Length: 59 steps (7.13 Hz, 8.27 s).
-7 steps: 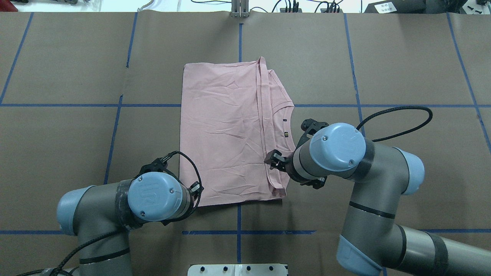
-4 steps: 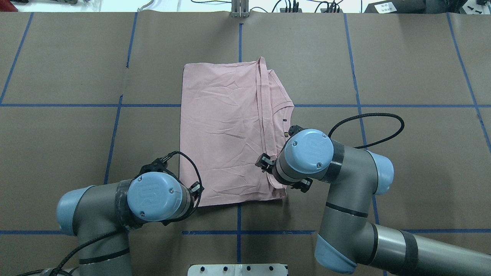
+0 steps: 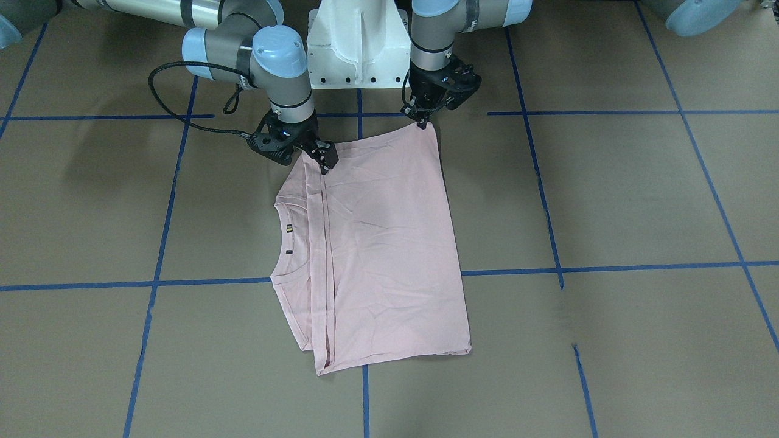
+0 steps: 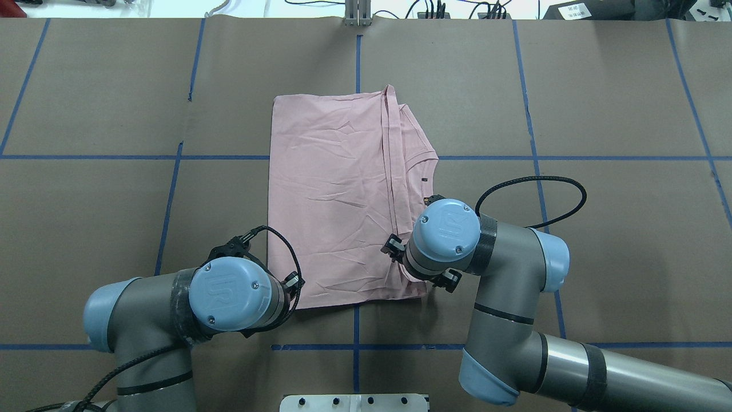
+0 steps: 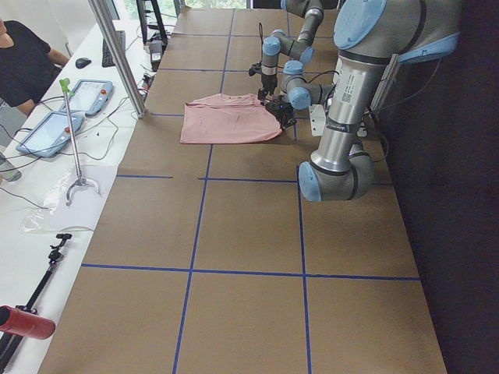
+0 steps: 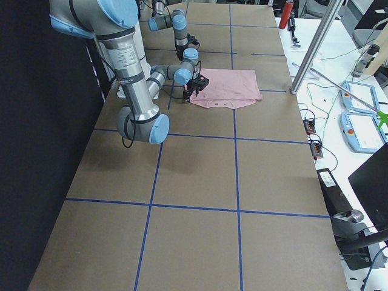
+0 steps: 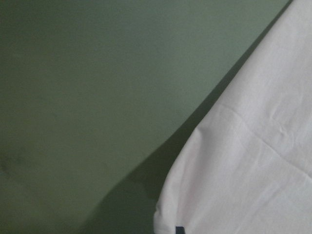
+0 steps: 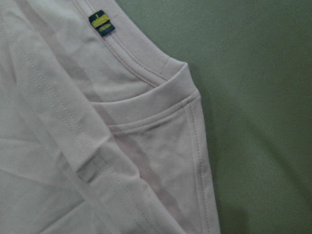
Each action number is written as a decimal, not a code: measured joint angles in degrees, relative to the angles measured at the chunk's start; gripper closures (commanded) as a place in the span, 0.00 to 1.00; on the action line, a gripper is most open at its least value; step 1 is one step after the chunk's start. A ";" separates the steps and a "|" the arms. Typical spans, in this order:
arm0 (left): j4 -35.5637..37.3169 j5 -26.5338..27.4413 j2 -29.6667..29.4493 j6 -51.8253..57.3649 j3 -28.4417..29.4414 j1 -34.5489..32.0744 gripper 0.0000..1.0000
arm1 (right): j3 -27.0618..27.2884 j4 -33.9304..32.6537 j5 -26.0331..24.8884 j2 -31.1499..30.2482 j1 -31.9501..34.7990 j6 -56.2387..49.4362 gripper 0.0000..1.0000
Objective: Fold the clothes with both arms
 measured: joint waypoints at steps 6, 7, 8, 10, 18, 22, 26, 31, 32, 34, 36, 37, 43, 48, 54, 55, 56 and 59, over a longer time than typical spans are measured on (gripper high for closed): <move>-0.12 0.06 0.09 0.01 -0.02 0.05 1.00 | -0.13 -0.48 0.20 -0.47 -0.80 0.05 0.70; -0.15 0.08 0.09 0.01 -0.01 0.05 1.00 | -0.14 -0.49 0.20 -0.44 -0.85 0.12 0.88; -0.15 0.08 0.09 0.02 -0.01 0.05 1.00 | -0.09 -0.45 0.18 -0.34 -0.84 0.16 1.00; -0.15 0.14 0.09 0.03 0.08 0.05 1.00 | -0.07 -0.43 0.19 -0.35 -0.85 0.13 1.00; -0.26 0.17 0.09 0.06 0.37 0.17 1.00 | 0.47 -0.09 0.28 0.00 -0.59 0.08 1.00; -0.03 0.23 0.27 1.47 -0.02 0.28 1.00 | 5.04 0.00 0.21 -1.03 -0.26 0.09 1.00; 0.69 0.26 3.50 2.61 -5.74 4.16 1.00 | 15.30 -0.38 1.32 -6.39 -2.84 0.11 1.00; 3.77 0.11 3.55 4.66 -10.95 5.41 1.00 | 16.59 -0.01 1.42 -6.63 -3.43 -0.31 1.00; 3.75 0.06 2.85 7.45 -10.76 2.43 1.00 | 16.29 0.10 1.47 -6.46 -1.36 -0.77 1.00; 3.32 -0.10 0.51 12.62 -8.79 -4.31 1.00 | 14.48 0.18 2.19 -4.63 3.80 -1.89 1.00; 1.28 -0.13 -2.24 14.69 -4.70 -7.92 1.00 | 10.34 0.26 3.21 -0.55 7.61 -2.63 1.00; 0.49 -0.11 -2.93 14.90 -3.39 -9.02 1.00 | 8.24 0.87 3.48 0.76 9.03 -3.04 1.00; -20.57 -4.98 -14.39 24.95 28.76 -25.94 0.00 | -28.78 16.61 5.23 19.05 19.51 -4.90 0.00; -22.31 -12.00 -13.21 33.93 29.87 -33.22 0.00 | -37.14 19.47 8.31 20.45 26.28 -10.91 0.00; -19.75 -29.43 9.68 83.95 15.18 -57.54 0.00 | -14.62 -5.11 22.18 -1.13 49.47 -68.11 0.00; -19.06 -30.35 13.47 94.43 15.00 -61.23 0.00 | -10.09 -8.05 24.28 -7.29 53.03 -78.52 0.00; -18.79 -30.74 17.28 105.50 15.11 -65.02 0.00 | -6.32 -10.65 25.71 -13.49 56.81 -89.44 0.00; -17.26 -34.04 25.99 133.07 15.53 -73.41 0.00 | -1.49 -16.90 28.36 -25.65 66.79 -112.06 0.00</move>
